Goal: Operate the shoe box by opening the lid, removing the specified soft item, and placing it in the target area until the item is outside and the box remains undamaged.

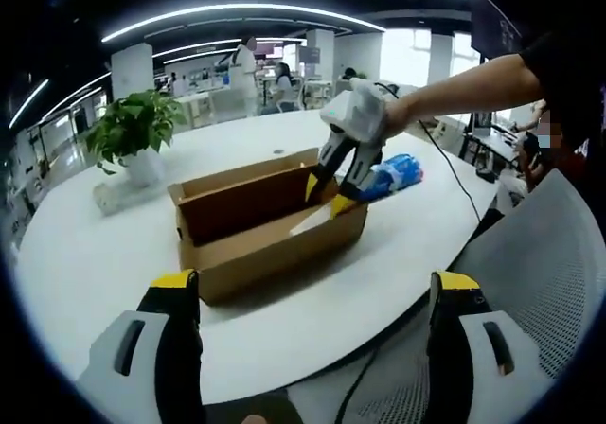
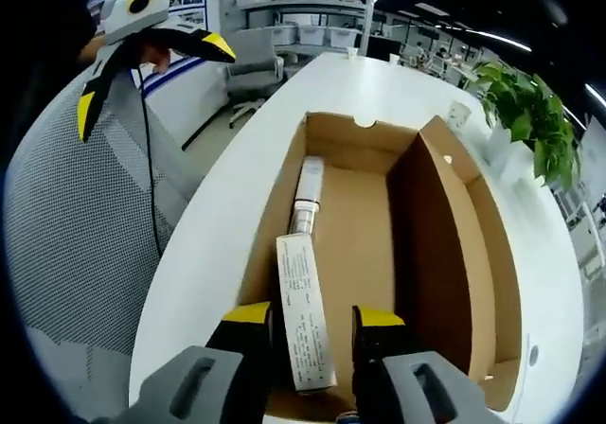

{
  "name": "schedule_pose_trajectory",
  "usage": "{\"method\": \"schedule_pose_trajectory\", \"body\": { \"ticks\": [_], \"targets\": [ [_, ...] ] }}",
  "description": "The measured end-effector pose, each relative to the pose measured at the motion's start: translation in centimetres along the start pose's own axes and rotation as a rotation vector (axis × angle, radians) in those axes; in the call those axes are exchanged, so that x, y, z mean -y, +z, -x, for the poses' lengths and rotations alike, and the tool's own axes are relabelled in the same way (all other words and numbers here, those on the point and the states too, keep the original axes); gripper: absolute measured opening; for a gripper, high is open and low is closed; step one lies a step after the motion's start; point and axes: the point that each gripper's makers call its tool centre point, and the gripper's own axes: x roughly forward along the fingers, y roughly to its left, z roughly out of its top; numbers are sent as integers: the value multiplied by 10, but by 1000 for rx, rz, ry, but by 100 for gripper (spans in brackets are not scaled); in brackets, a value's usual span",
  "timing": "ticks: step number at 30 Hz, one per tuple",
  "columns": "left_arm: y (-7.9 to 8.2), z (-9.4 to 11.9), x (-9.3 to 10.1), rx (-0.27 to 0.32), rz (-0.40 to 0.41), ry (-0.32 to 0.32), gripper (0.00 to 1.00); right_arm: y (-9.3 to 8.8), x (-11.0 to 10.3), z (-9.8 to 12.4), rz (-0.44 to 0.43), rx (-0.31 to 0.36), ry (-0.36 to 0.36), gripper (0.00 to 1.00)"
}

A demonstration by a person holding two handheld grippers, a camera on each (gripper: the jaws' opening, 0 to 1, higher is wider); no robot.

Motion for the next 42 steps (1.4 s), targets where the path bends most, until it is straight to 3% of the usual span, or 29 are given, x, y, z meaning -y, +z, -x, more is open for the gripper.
{"method": "schedule_pose_trajectory", "body": {
  "ticks": [6,16,28,38,42],
  "targets": [
    [1,0,-1,13,5,4,99,-2,-6,-9,46,-36,18,15],
    [5,0,-1,38,24,1,99,8,-4,-3,52,-13,-9,13],
    [4,-1,2,32,6,-7,99,38,6,32,57,34,-65,13],
    [5,-2,6,33,9,-25,99,58,4,70,11,81,-60,13],
    [5,-3,8,37,10,-37,99,58,3,87,38,55,-81,13]
  ]
}}
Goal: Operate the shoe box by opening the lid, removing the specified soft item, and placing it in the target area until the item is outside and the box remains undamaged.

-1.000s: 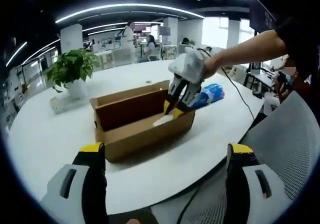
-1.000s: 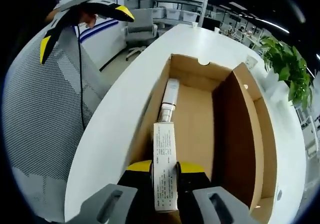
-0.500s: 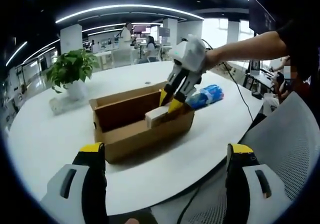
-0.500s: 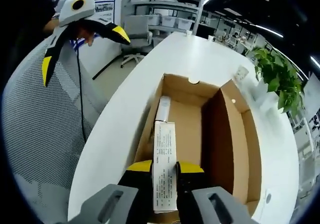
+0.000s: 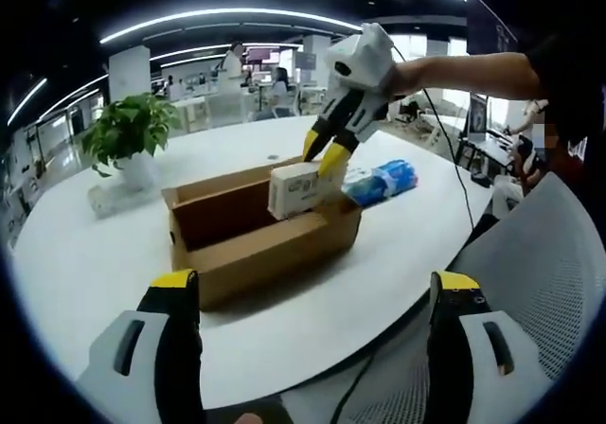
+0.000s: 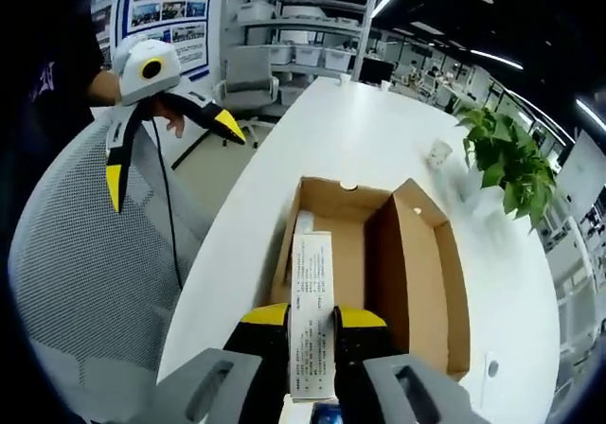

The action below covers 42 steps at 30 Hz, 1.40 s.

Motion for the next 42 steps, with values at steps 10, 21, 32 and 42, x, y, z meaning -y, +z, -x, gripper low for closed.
{"method": "schedule_pose_trajectory", "body": {
  "ticks": [10,21,32,42],
  "targets": [
    [0,0,1,-3,-13,-3,99,-7,1,33,9,-7,-30,13],
    [-3,0,-1,-6,-11,2,99,-33,4,62,-3,-23,-56,13],
    [-2,1,-2,-1,-11,11,99,-69,17,91,-21,-35,-99,13],
    [-5,-1,-2,-26,-17,14,99,-111,28,105,-58,-67,-128,13]
  ]
}}
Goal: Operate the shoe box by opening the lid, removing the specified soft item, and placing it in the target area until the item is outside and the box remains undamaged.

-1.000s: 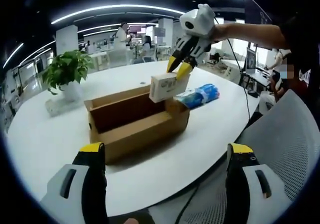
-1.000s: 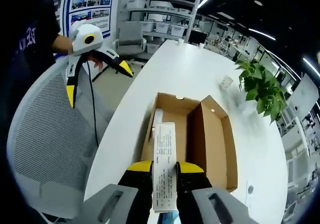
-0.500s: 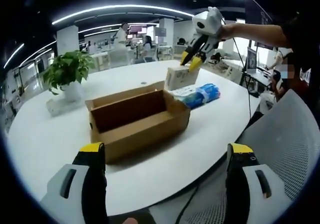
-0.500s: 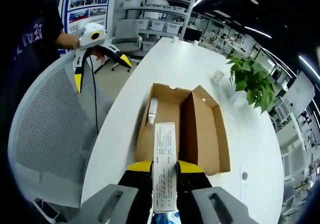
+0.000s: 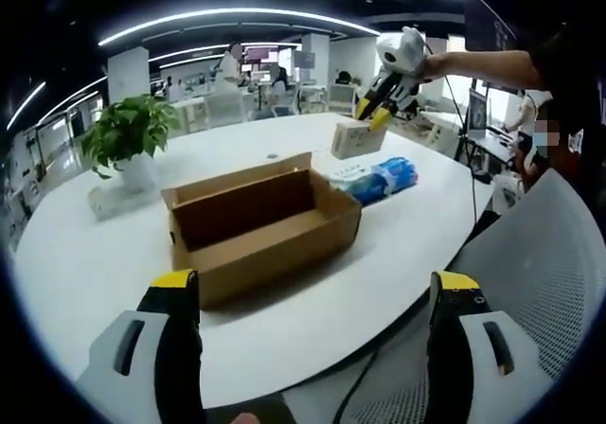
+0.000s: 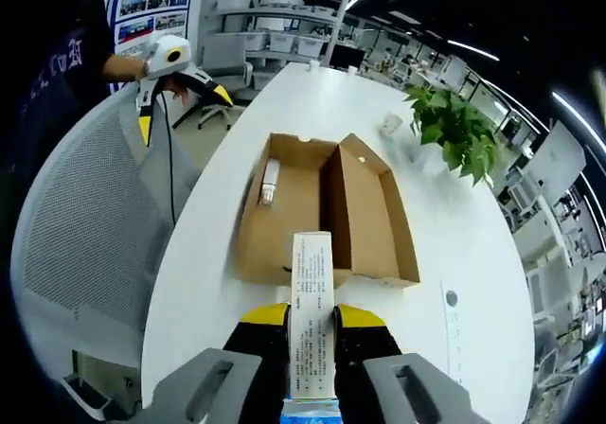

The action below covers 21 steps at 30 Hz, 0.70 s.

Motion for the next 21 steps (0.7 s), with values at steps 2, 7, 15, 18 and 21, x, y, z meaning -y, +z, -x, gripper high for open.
{"method": "schedule_pose_trajectory", "body": {
  "ticks": [2,7,15,18,21],
  "targets": [
    [0,0,-1,4,9,1,99,-9,1,1,-2,-12,1,13],
    [-1,0,-2,-4,18,10,99,-33,11,5,-13,-41,-7,13],
    [-3,0,-2,-13,27,12,99,-58,20,10,-47,-63,-29,13],
    [-3,0,-2,-13,24,8,99,-68,24,11,-55,-80,-34,13],
    [-2,0,-2,-9,22,7,99,-77,27,11,-60,-91,-38,13]
  ]
}}
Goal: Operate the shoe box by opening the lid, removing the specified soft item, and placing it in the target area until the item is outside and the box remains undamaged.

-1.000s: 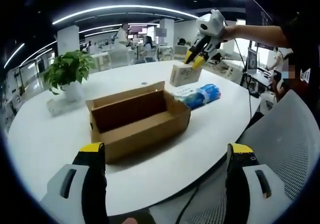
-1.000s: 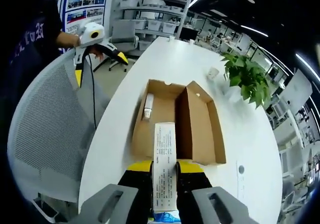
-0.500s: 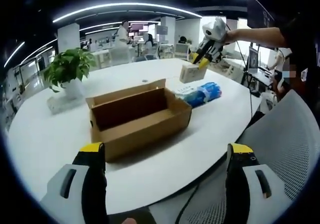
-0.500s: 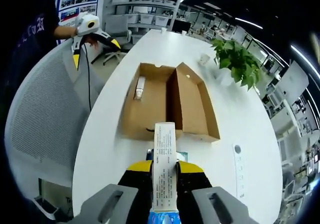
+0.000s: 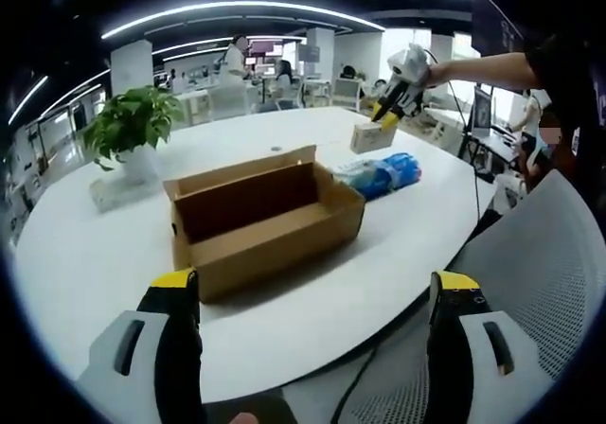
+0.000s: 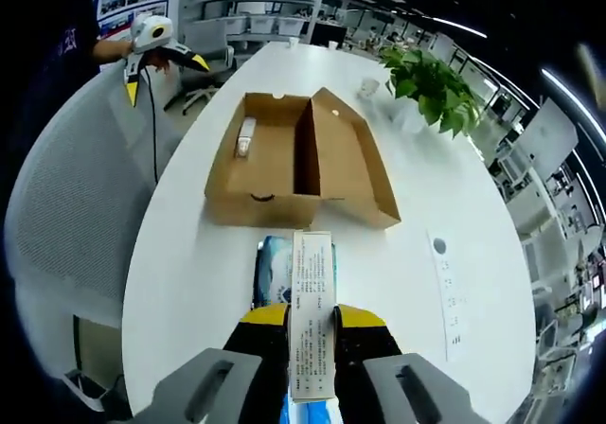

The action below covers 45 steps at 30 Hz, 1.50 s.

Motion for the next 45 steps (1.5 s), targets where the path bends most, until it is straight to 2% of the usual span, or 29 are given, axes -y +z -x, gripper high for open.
{"method": "schedule_pose_trajectory", "body": {
  "ticks": [14,22,29,33,36,45],
  "targets": [
    [0,-1,5,-6,-14,-24,99,-50,24,-3,-16,-68,-30,13],
    [-2,-2,3,-17,-8,-14,99,-69,35,-8,-49,-77,-54,13],
    [-6,-2,2,-37,-11,-12,98,-96,39,-18,-6,-151,-47,13],
    [-6,-2,1,-39,-11,-6,98,-105,40,-24,-10,-160,-43,13],
    [-7,-2,1,-45,-15,-4,98,-114,42,-27,29,-197,-44,13],
    [-9,-1,0,-56,-17,2,98,-130,48,-33,14,-223,-52,13]
  ]
}}
